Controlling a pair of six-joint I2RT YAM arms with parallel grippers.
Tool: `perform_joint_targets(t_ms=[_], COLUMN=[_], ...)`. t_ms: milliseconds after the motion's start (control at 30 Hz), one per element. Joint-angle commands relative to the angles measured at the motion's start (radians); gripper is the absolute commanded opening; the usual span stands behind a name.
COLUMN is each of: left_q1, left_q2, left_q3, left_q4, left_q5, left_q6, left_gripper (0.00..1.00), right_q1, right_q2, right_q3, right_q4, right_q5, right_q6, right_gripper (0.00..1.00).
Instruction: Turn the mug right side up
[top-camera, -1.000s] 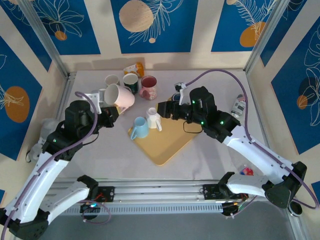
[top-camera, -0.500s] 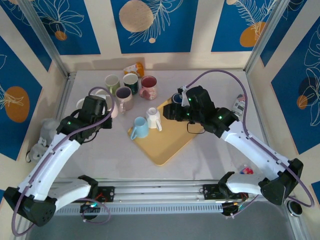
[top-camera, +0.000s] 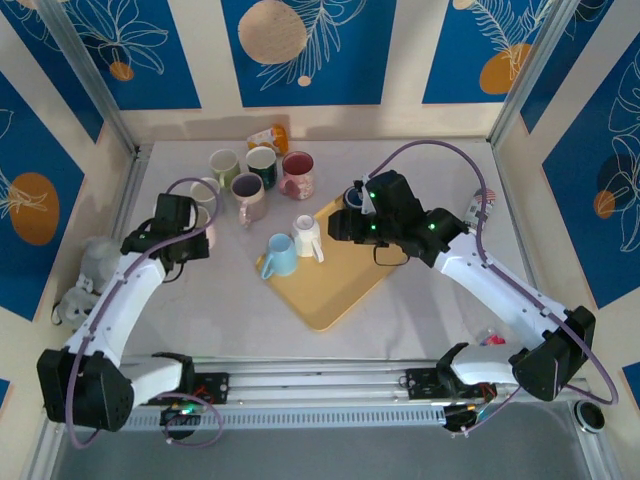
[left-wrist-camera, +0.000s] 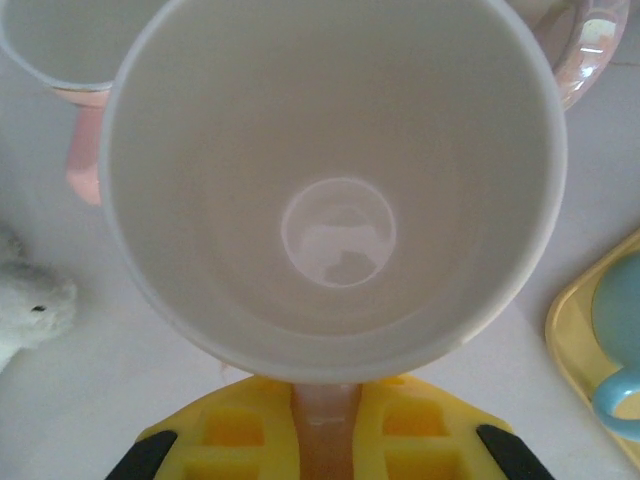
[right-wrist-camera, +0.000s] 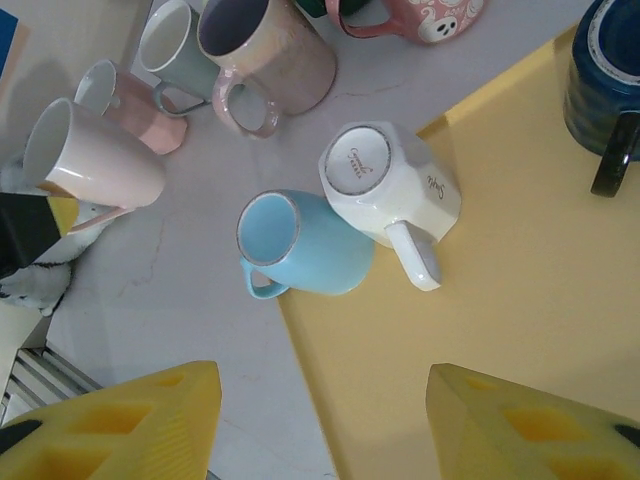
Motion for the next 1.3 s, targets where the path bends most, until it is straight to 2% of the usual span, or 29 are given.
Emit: perform_joint_targets(t_ms=[0,400,1067,1167,1200,1267], left_q1=[0.021,0.023,0.024,0.024,0.023,0.023], left_q2=[0.030,0.076,0.195,0.199,0.195,0.187], left_q3=[-0.005,-0.096,-0.113,-0.115,-0.118,-0.121], left_q4=[0.118,0.277,0.318,0.316,0.319,0.320], left_q5=[0.032,-0.034,-0.023,-0.017,-0.014,0.000], left_q6=[0.032,0.058,0.042,0.040,0.040,0.041], left_gripper=[0.00,0.00,0.01,0.08,0.16,0.40], right_q1=[-0.007,-0.017,-0.020,-0.020,-0.019,-0.019], right_q2=[0.008,0.032,0.045,0.045,0.046,0.046], right_q3=[0.019,0.010,-0.004,-0.004,-0.003,-0.003], right_q4=[-0.015,0.003,-0.009,-0.011,-0.010,-0.011], right_q5=[-0.012,-0.029,-0.036,-0.038,-0.039,-0.037], right_q6=[0.018,0.027,-0.007,-0.007,-0.007,-0.007], right_gripper=[0.58,0.58,0.58,0.58,0.58,0.58])
